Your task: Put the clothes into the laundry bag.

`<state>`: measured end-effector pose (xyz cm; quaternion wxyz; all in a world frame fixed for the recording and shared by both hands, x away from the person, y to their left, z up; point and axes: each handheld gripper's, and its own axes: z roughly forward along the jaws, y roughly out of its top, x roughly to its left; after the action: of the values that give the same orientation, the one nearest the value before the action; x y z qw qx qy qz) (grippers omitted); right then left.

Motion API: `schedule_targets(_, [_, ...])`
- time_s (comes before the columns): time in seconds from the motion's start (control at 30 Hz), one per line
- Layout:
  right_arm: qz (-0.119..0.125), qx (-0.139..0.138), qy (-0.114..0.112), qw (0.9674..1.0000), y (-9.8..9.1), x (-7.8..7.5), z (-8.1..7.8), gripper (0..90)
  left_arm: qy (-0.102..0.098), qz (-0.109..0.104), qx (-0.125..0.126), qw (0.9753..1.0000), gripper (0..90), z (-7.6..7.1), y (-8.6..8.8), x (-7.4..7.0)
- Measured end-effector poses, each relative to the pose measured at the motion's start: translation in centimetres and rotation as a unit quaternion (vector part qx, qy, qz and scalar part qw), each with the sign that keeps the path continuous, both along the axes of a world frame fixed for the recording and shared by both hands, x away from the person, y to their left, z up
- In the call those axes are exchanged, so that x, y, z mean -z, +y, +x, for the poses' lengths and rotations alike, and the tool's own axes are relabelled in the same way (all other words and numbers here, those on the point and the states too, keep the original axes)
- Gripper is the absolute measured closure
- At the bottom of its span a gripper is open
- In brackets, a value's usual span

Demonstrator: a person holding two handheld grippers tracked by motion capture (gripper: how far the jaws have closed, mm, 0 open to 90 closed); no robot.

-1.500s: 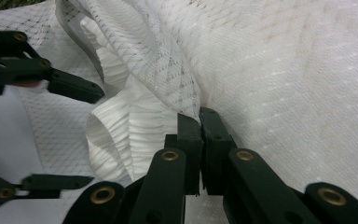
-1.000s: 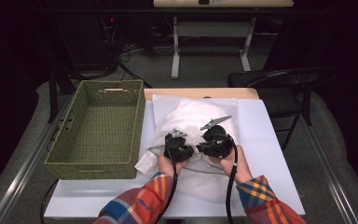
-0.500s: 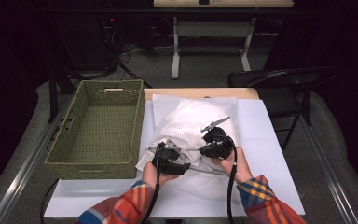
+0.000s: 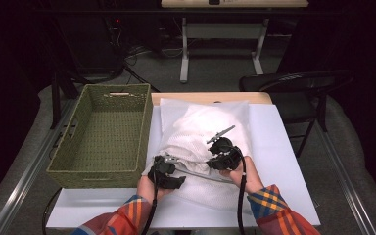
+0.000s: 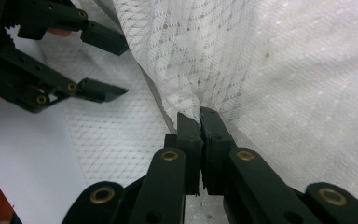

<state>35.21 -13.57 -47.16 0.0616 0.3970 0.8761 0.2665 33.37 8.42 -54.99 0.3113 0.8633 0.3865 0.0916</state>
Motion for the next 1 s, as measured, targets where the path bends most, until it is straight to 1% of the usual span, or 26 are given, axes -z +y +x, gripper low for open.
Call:
schedule_targets(0.07, [-0.002, -0.005, 0.005, 1.0000, 0.0, 0.3, 0.0, 87.9, -0.013, 0.009, -0.003, 0.9999, 55.5, -0.2, 0.0, 0.1])
schedule_targets(0.13, [-0.008, -0.012, 0.007, 0.9999, 0.1, 0.5, 0.0, 87.6, -0.019, 0.012, -0.009, 0.9997, 60.8, -0.2, 0.2, 0.1])
schedule_targets(0.17, [-0.010, -0.015, 0.009, 0.9998, 0.2, 0.7, 0.0, 87.6, -0.020, 0.009, -0.011, 0.9997, 65.9, -0.1, 0.3, 0.2])
schedule_targets(0.27, [-0.018, -0.025, 0.014, 0.9995, 0.4, 0.8, -0.1, 87.8, -0.029, 0.014, -0.010, 0.9994, 72.4, -0.2, 0.4, 0.2])
schedule_targets(0.3, [-0.019, -0.026, 0.016, 0.9994, 0.5, 1.0, -0.2, 88.0, -0.033, 0.014, -0.007, 0.9993, 78.6, -0.3, 0.4, 0.2])
schedule_targets(0.33, [-0.023, -0.030, 0.018, 0.9991, 0.6, 1.2, -0.2, 88.1, -0.035, 0.014, -0.006, 0.9993, 81.0, -0.4, 0.5, 0.3])
schedule_targets(0.37, [-0.026, -0.030, 0.022, 0.9990, 0.6, 1.3, -0.2, 88.3, -0.033, 0.009, -0.004, 0.9994, 85.2, -0.4, 0.5, 0.3])
schedule_targets(0.4, [-0.032, -0.031, 0.024, 0.9987, 0.7, 1.5, -0.2, 88.4, -0.035, 0.011, -0.006, 0.9993, 88.7, -0.5, 0.4, 0.3])
schedule_targets(0.47, [-0.036, -0.034, 0.030, 0.9983, 0.7, 1.9, -0.2, 88.5, -0.041, 0.015, -0.004, 0.9990, 89.8, -0.6, 0.4, 0.3])
schedule_targets(0.53, [-0.039, -0.036, 0.034, 0.9980, 0.8, 2.3, -0.1, 88.5, -0.035, 0.010, -0.003, 0.9994, 90.0, -0.6, 0.6, 0.3])
schedule_targets(0.57, [-0.044, -0.038, 0.039, 0.9976, 0.8, 2.5, -0.1, 88.4, -0.029, 0.003, -0.003, 0.9996, 90.0, -0.7, 0.8, 0.2])
schedule_targets(0.67, [-0.066, -0.037, 0.045, 0.9961, 1.0, 3.3, -0.1, 88.5, -0.017, -0.001, 0.009, 0.9998, 90.0, -1.4, 1.2, 0.1])
schedule_targets(0.73, [-0.089, -0.033, 0.040, 0.9947, 1.0, 3.8, 0.0, 88.6, -0.009, -0.007, 0.018, 0.9998, 90.0, -2.2, 1.5, 0.1])
schedule_targets(0.77, [-0.096, -0.034, 0.038, 0.9941, 0.9, 3.9, 0.1, 88.6, -0.005, -0.008, 0.023, 0.9997, 90.0, -2.5, 1.7, 0.1])
schedule_targets(0.8, [-0.101, -0.032, 0.037, 0.9936, 0.9, 4.0, 0.2, 88.6, 0.002, -0.013, 0.026, 0.9996, 90.0, -2.8, 1.9, 0.1])
schedule_targets(0.83, [-0.113, -0.029, 0.033, 0.9926, 0.8, 4.1, 0.2, 88.7, 0.007, -0.016, 0.030, 0.9994, 90.0, -3.1, 2.1, 0.0])
schedule_targets(0.87, [-0.121, -0.029, 0.031, 0.9918, 0.8, 4.2, 0.2, 88.8, 0.007, -0.018, 0.031, 0.9994, 90.0, -3.3, 2.2, 0.0])
schedule_targets(0.9, [-0.123, -0.029, 0.032, 0.9915, 0.7, 4.3, 0.3, 88.8, 0.008, -0.020, 0.030, 0.9993, 90.0, -3.5, 2.3, -0.1])
schedule_targets(0.97, [-0.135, -0.028, 0.030, 0.9900, 0.7, 4.5, 0.2, 88.8, 0.002, -0.020, 0.026, 0.9994, 89.0, -3.6, 2.6, -0.4])
schedule_targets(1.0, [-0.138, -0.030, 0.029, 0.9895, 0.6, 4.5, 0.2, 88.8, 0.001, -0.024, 0.024, 0.9994, 84.1, -3.6, 2.8, -0.6])
